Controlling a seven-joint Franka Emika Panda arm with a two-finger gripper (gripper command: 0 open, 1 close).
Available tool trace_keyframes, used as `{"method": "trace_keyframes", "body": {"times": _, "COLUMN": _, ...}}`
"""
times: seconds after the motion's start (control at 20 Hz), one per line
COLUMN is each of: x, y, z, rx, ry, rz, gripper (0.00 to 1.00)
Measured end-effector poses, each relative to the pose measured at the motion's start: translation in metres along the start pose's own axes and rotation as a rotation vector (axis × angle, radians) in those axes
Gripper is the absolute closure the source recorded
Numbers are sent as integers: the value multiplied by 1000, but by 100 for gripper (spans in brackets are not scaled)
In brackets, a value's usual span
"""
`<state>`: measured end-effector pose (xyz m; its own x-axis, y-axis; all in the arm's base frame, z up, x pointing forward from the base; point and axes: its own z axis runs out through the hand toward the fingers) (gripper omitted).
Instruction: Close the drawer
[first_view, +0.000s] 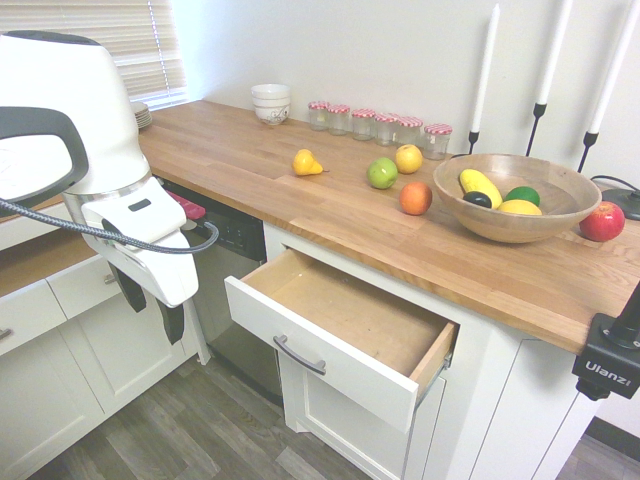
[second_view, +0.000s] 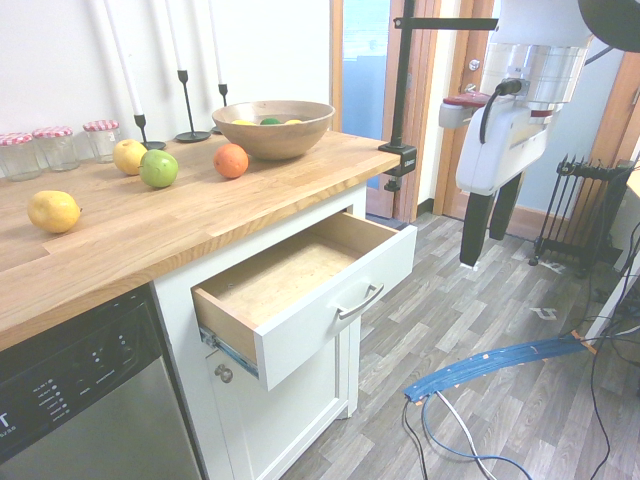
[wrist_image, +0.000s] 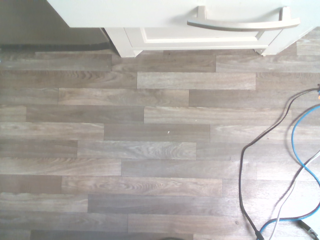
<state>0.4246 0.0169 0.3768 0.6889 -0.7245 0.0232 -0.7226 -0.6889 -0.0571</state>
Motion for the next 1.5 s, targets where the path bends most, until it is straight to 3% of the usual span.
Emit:
{"method": "trace_keyframes", "body": {"times": 0.4, "x": 4, "y": 2, "z": 21, "rx": -12, "ry": -17, "rz": 9, "gripper": 0}}
{"method": "trace_keyframes", "body": {"times": 1.25, "x": 45, "y": 22, "z": 179, "rx": -41, "ry": -41, "rz": -13, "gripper": 0}}
{"method": "trace_keyframes", "body": {"times": 1.5, "x": 59, "y": 10, "z": 211, "rx": 2, "ry": -1, "rz": -32, "gripper": 0}}
